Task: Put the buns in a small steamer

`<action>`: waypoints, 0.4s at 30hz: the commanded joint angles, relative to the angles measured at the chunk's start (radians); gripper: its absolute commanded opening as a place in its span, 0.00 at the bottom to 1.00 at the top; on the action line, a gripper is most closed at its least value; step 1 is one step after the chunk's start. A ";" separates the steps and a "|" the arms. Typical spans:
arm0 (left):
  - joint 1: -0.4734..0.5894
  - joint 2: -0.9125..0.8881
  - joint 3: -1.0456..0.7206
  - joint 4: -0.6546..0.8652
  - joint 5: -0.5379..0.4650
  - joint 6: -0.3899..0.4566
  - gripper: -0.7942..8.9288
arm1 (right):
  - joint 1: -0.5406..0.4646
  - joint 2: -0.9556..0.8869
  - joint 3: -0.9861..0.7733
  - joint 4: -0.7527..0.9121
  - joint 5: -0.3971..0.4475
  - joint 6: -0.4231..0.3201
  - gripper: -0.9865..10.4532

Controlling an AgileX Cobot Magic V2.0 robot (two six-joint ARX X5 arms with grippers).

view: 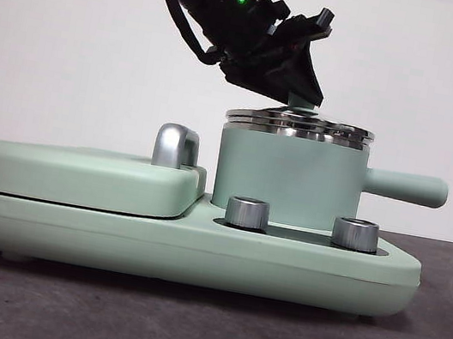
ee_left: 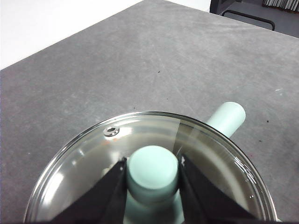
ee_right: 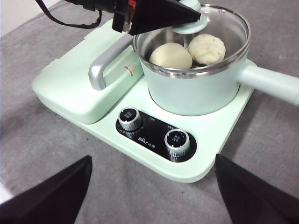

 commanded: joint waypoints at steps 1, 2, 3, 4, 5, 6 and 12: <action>-0.005 0.032 0.021 0.002 -0.021 0.042 0.09 | 0.010 0.005 0.010 0.004 0.004 0.015 0.45; -0.005 0.032 0.021 0.002 -0.025 0.050 0.09 | 0.010 0.005 0.010 0.005 0.004 0.015 0.45; -0.005 0.032 0.021 0.002 -0.026 0.053 0.09 | 0.010 0.005 0.010 0.005 0.004 0.015 0.45; -0.005 0.032 0.021 0.002 -0.026 0.057 0.09 | 0.010 0.005 0.010 0.005 0.004 0.015 0.45; -0.005 0.032 0.021 0.002 -0.026 0.061 0.09 | 0.010 0.005 0.010 0.005 0.004 0.015 0.45; -0.005 0.032 0.021 0.002 -0.026 0.068 0.09 | 0.010 0.005 0.010 0.005 0.004 0.015 0.45; -0.006 0.032 0.021 0.001 -0.031 0.075 0.09 | 0.010 0.005 0.010 0.005 0.005 0.014 0.45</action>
